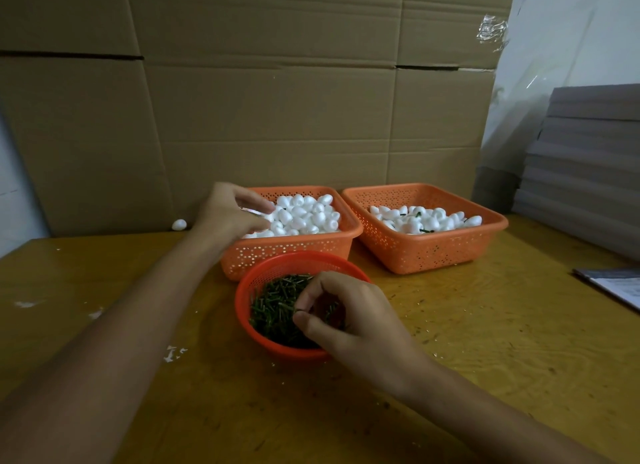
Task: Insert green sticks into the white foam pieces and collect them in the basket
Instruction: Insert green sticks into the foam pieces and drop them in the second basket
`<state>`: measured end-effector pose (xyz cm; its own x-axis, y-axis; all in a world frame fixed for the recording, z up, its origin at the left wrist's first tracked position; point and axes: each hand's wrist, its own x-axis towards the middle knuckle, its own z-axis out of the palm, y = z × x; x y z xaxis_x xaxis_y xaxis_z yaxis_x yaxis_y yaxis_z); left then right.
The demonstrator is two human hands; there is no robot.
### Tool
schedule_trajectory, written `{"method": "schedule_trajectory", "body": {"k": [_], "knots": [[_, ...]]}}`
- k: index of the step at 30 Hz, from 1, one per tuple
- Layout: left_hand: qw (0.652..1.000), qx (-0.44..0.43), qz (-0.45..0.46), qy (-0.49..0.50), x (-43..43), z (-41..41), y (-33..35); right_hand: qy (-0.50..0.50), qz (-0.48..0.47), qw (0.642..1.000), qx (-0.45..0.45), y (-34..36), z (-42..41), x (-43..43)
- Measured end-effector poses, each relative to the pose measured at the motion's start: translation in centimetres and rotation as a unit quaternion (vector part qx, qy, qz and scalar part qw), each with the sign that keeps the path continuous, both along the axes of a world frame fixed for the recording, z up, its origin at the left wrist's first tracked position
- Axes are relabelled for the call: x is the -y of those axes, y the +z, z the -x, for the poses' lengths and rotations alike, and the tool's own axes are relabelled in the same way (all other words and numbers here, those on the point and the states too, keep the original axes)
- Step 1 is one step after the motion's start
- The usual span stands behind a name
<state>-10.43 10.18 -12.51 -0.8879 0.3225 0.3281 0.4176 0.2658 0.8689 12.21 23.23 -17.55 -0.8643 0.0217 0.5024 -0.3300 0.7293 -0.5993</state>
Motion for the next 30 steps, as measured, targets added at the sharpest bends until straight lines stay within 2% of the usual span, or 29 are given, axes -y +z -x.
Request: {"method": "schedule_trajectory", "body": {"k": [5,7,10,15,20,27,30], "knots": [[0.983,0.037,-0.173,-0.051,-0.1,-3.1,0.5,-0.008,0.024,1.0,-0.001,0.1,0.0,-0.1],[0.976,0.055,-0.205,-0.056,0.4,-4.3,0.9,-0.002,0.016,1.0,-0.005,0.5,0.0,-0.2],[0.972,0.07,-0.216,-0.055,1.5,-6.1,0.9,0.011,0.02,1.0,-0.015,1.2,-0.2,-0.5],[0.957,0.132,-0.222,-0.132,3.8,-9.9,-0.6,0.01,0.039,0.999,-0.007,1.5,-0.4,-0.7],[0.945,0.17,-0.251,-0.126,4.6,-11.1,-2.9,-0.002,0.015,1.0,-0.013,1.4,-0.3,-0.7],[0.944,0.158,-0.232,-0.175,4.2,-12.2,-3.4,-0.007,0.008,1.0,-0.014,1.4,0.1,-1.4],[0.948,0.138,-0.222,-0.18,4.2,-12.6,-3.4,-0.013,0.033,0.999,-0.002,1.4,0.2,-1.7]]}}
